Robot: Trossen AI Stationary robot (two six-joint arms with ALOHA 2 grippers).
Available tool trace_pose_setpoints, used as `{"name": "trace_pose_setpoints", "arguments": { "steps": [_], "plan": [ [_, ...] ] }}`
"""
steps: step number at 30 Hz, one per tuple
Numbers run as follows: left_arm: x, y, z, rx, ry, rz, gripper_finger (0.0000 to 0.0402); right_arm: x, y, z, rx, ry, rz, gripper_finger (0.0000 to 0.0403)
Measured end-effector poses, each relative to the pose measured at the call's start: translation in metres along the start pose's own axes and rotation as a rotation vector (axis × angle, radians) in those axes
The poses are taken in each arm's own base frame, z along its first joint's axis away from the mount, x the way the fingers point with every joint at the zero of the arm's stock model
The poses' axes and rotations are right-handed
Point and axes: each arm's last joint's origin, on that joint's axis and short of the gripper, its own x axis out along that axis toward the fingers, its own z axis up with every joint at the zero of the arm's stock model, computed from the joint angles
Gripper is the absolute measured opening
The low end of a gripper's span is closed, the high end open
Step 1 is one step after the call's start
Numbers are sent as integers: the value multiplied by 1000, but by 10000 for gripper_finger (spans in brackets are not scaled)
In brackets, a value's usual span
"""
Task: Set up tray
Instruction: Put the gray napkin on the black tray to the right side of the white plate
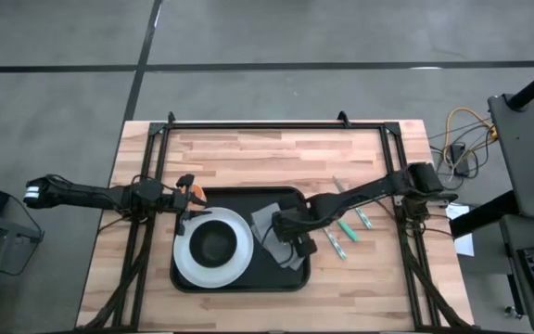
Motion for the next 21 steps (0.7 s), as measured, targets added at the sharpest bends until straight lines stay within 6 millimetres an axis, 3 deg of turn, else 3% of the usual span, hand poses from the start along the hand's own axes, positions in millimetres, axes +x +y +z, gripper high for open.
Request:
{"name": "trace_pose_setpoints", "arguments": {
  "steps": [10, 15, 21],
  "plan": [
    [0, 0, 0, 0, 0, 0, 62, 49, 7, -3, 48, 97, 135, 219],
    [0, 0, 0, 0, 0, 0, 62, 52, 8, -6, 215, 138, 149, 219],
    [0, 0, 0, 0, -1, 0, 62, 42, 2, -8, 542, 157, 49, 219]
  ]
}}
